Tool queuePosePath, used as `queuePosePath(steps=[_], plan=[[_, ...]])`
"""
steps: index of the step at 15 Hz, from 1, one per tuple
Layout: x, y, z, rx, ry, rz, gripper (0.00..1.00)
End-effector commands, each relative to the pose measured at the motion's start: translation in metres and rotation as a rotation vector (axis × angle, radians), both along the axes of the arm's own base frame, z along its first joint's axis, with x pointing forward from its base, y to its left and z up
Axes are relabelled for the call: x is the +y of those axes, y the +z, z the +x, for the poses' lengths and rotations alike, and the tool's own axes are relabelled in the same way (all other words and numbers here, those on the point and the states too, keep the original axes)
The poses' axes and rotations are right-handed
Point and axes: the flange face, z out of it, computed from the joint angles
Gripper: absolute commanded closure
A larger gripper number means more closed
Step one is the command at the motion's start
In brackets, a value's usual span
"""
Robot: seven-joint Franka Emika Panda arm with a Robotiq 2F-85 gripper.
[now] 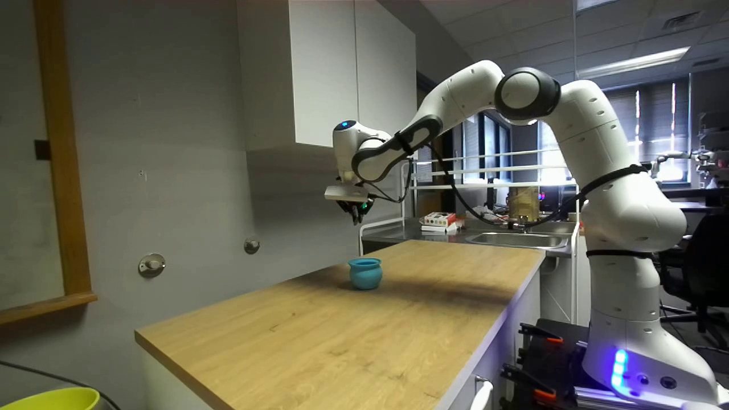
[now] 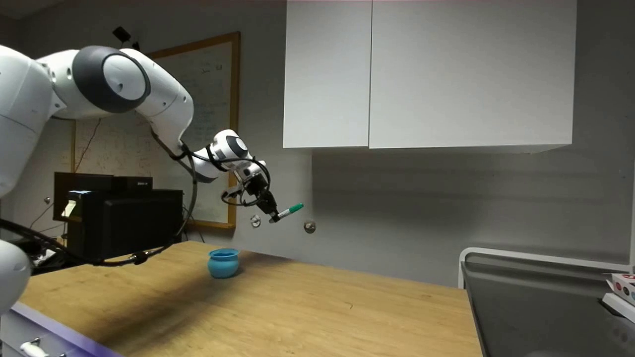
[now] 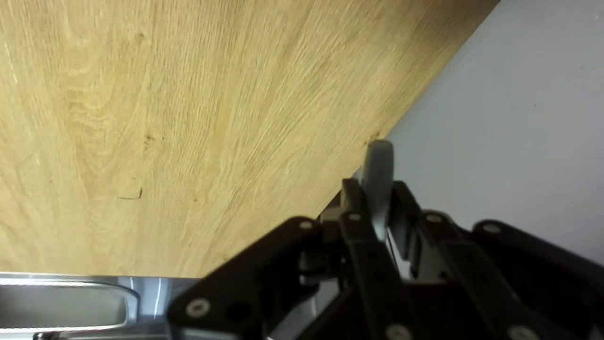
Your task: Place the marker in the vase
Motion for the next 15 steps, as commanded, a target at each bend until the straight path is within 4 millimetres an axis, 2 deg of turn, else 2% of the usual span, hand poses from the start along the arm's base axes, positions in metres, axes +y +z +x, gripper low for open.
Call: queuePosePath(steps=[1,6,9,12,15], plan=[[0.043,0.003,-0.053,-0.066,0.014,-0.083,0.94],[0.122,-0.014,-0.117,-0.105,0.101,-0.195,0.94],[0.155,-0.029,-0.154,-0.125,0.146,-0.301,0.94],[0.162,-0.047,-0.181,-0.13,0.146,-0.409,0.94],[0.145,-0.071,-0.191,-0.103,0.115,-0.47,0.94]])
